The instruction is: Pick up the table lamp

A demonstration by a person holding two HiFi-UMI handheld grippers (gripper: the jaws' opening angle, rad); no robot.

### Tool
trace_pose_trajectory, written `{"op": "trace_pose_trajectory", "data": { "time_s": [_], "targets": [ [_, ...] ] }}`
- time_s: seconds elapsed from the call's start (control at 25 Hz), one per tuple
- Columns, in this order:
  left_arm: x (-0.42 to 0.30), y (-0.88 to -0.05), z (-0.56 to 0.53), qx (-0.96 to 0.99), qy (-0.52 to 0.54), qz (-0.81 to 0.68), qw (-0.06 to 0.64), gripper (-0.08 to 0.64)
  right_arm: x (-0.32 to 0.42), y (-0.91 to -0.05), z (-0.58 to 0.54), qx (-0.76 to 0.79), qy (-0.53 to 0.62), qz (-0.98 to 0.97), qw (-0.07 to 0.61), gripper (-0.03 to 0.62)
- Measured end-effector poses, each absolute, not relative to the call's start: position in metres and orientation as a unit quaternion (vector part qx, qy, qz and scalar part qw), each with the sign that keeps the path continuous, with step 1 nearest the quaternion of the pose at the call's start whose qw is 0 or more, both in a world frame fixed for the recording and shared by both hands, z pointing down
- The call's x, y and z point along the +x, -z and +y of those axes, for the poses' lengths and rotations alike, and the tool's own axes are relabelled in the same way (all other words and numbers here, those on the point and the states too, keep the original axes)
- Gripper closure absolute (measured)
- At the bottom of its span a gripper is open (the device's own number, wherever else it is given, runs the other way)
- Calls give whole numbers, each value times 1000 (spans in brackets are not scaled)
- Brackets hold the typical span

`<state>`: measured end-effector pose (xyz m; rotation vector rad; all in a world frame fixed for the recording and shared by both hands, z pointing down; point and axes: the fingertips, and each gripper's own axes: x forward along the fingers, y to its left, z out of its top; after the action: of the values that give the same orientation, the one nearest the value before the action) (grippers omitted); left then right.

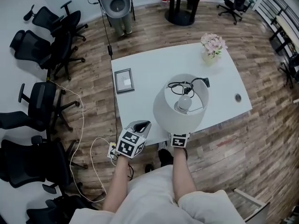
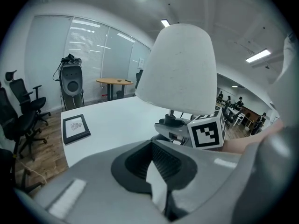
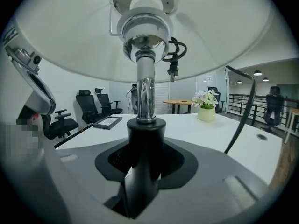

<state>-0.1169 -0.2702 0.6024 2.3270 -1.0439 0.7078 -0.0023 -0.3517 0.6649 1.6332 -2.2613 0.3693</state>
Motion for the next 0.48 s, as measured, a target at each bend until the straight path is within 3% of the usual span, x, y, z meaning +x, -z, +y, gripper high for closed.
{"op": "trace_pose_trajectory", "data": {
  "time_s": [0.48],
  "targets": [
    [-109,-589,-255,863,-259,-370,224,560,-1,-653,-355,559,-184,-788,179,436]
  ]
}}
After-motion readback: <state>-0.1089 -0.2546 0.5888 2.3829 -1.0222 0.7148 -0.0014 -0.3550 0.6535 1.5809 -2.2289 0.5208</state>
